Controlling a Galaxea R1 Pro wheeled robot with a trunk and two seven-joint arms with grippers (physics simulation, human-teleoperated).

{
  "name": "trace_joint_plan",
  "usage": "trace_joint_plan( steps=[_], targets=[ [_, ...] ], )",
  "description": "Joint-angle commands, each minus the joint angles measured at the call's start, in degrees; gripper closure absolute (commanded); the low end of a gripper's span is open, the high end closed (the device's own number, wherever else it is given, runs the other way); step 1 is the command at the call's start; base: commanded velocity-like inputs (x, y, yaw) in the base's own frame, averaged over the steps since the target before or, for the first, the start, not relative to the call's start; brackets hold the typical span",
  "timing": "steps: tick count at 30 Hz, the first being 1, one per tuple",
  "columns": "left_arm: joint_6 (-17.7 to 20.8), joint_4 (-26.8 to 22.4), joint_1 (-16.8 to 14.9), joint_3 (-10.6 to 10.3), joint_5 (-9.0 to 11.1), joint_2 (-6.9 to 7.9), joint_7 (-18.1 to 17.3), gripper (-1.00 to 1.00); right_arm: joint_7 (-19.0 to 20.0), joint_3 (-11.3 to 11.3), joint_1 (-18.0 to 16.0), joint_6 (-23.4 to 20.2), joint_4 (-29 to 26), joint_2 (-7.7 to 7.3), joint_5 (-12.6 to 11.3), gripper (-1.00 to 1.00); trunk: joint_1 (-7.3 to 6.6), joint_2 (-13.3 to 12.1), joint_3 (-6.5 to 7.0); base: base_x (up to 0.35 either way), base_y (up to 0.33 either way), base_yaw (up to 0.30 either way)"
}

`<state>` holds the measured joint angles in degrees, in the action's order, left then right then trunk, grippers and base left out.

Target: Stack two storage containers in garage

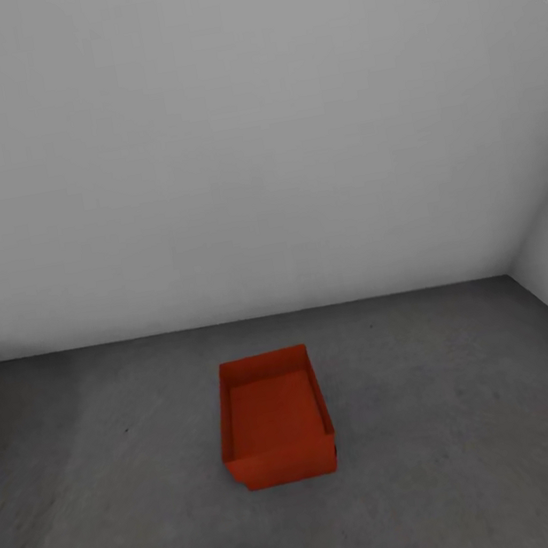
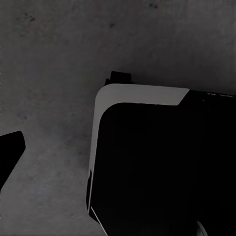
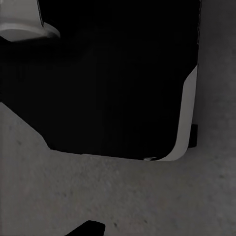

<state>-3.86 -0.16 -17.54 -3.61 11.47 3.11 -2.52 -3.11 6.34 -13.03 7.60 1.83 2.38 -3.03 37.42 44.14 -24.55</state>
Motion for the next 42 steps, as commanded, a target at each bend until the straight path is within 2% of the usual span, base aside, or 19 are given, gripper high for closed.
trace_joint_plan(
  steps=[1, 42],
  targets=[
    [-0.22, 0.05, -0.04, -0.40, 0.55, 0.03, -0.25, -1.00, -0.11, 0.48, -0.07, 0.36, 0.19, 0.05, -0.23, -1.00, 0.01, 0.04, 0.04, 0.000, 0.000, 0.000],
    [-0.27, -0.01, -0.04, -0.43, 0.40, 0.06, -0.29, -1.00, -0.06, 0.52, -0.05, 0.44, 0.19, 0.25, 0.20, -1.00, 0.01, 0.04, 3.84, 0.000, 0.000, 0.000]
  ],
)
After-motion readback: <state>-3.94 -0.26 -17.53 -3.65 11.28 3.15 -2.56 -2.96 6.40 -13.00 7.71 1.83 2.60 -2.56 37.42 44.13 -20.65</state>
